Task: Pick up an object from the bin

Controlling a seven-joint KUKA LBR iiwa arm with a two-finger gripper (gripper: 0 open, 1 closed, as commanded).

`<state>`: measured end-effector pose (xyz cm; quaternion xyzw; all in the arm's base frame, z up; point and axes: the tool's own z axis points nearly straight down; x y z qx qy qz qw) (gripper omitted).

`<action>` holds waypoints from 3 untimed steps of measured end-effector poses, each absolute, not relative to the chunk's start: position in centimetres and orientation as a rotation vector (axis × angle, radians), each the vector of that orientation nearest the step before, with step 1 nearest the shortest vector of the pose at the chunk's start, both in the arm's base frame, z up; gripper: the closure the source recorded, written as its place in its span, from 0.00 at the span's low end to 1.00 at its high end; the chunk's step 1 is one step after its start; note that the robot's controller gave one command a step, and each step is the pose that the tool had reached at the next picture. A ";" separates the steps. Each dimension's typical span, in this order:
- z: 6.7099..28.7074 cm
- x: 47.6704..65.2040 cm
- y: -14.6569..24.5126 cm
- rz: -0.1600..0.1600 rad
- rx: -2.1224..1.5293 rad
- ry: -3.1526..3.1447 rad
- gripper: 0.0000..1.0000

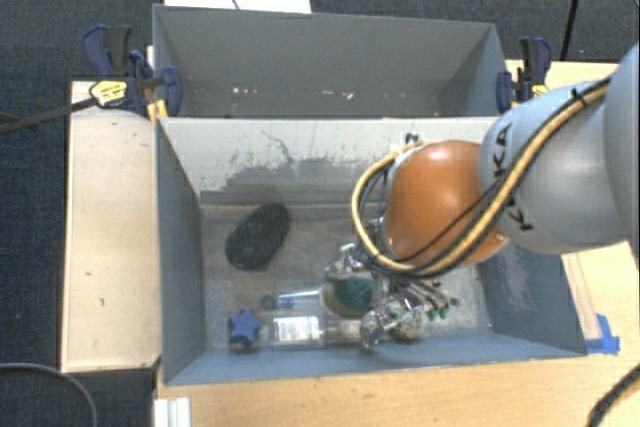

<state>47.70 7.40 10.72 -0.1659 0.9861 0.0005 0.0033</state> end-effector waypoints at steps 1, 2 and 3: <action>7.4 48.4 8.0 0.001 -0.532 3.070 0.00; 7.5 48.6 8.0 0.001 -0.522 3.088 0.00; 7.6 48.7 8.0 0.003 -0.517 3.086 1.00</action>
Offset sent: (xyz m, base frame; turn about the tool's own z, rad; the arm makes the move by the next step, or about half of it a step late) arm -0.0007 0.0050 -0.0372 -0.0162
